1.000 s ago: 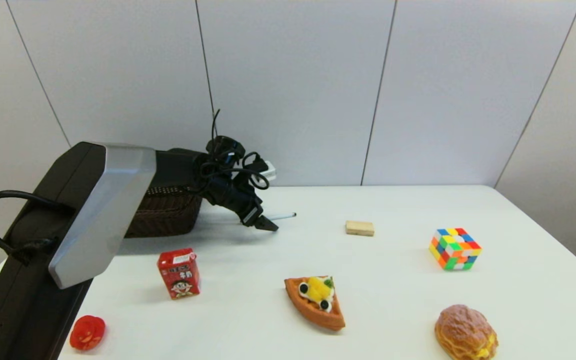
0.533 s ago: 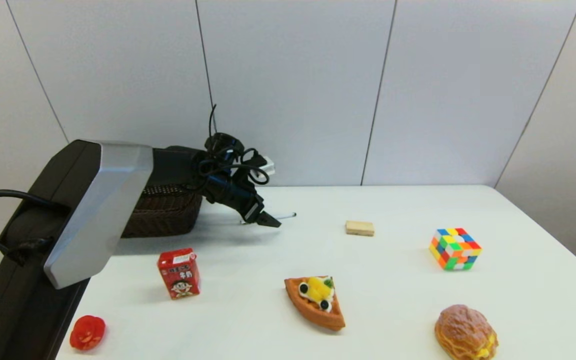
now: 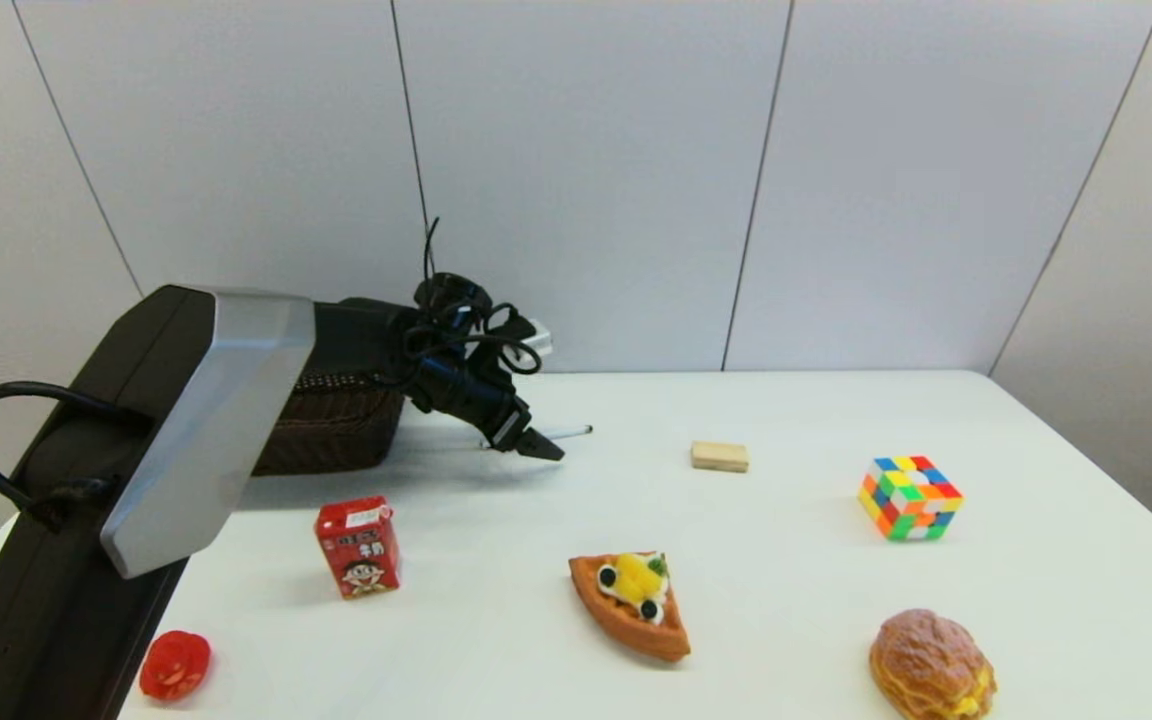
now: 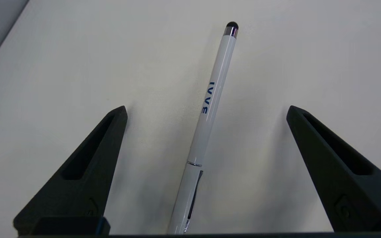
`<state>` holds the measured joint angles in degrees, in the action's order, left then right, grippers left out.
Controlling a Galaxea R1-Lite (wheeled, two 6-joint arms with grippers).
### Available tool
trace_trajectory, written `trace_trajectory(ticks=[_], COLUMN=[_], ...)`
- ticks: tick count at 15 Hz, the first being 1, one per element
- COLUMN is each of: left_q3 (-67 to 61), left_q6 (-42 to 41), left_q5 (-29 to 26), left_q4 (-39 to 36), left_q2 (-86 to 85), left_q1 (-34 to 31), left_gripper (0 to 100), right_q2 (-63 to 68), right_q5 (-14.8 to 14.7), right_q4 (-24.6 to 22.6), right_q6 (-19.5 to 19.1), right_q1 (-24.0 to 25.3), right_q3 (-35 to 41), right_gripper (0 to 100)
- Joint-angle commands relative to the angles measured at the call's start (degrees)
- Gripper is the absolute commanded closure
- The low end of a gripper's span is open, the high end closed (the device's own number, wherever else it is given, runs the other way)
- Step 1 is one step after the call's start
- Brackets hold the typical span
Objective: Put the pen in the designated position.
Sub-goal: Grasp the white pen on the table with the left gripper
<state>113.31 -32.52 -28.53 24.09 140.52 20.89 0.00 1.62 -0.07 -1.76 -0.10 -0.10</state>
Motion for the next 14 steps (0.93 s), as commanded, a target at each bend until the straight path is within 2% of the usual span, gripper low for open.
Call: trace_trajectory(ticks=[1, 14], left_q3=[-0.02, -0.02], left_q6=[-0.17, -0.08], left_q5=[-0.48, -0.48], left_q4=[0.17, 0.26], left_q2=[1.07, 0.98], left_q1=[0.46, 0.37], left_gripper=[0, 0], right_q2=[0.0, 0.0], right_q5=[0.05, 0.05], right_q4=[-0.01, -0.01], right_q6=[0.0, -0.09], right_q1=[0.01, 0.01], right_q3=[0.01, 0.01], right_gripper=[0, 0])
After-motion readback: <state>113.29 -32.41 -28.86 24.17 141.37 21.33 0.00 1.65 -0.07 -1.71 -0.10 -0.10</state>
